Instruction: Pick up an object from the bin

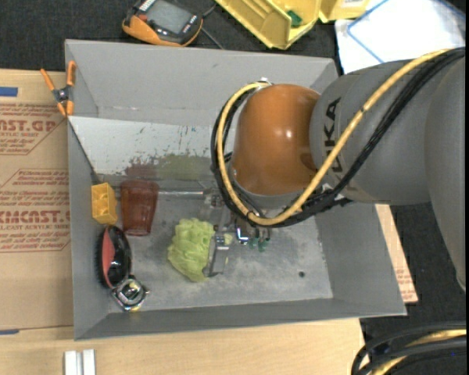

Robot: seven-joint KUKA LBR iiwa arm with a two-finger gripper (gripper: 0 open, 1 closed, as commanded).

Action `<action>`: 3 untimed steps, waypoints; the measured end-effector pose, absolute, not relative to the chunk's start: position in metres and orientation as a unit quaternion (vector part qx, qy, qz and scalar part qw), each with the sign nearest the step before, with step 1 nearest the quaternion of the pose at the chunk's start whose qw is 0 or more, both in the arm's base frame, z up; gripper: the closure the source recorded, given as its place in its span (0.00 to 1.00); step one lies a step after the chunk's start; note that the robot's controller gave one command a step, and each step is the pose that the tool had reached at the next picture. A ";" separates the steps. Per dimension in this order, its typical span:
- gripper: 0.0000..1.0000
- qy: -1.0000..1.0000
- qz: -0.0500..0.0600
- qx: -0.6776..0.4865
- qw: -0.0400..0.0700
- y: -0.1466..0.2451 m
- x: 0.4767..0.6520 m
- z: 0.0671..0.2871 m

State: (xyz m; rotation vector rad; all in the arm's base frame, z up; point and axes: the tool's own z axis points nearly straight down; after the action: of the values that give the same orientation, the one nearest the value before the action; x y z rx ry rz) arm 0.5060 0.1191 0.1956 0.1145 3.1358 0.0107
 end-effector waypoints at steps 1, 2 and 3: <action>0.00 0.976 0.002 -0.215 0.011 0.084 0.527 0.212; 0.00 1.000 0.004 -0.011 0.007 0.089 0.521 0.156; 0.00 0.999 0.003 -0.045 0.012 0.100 0.538 0.164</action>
Offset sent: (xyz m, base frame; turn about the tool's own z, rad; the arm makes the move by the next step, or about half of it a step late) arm 0.0093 -0.0254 -0.0782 0.1587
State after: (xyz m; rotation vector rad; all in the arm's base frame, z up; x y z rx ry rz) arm 0.5379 0.1000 0.1640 -0.1408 3.1143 0.0100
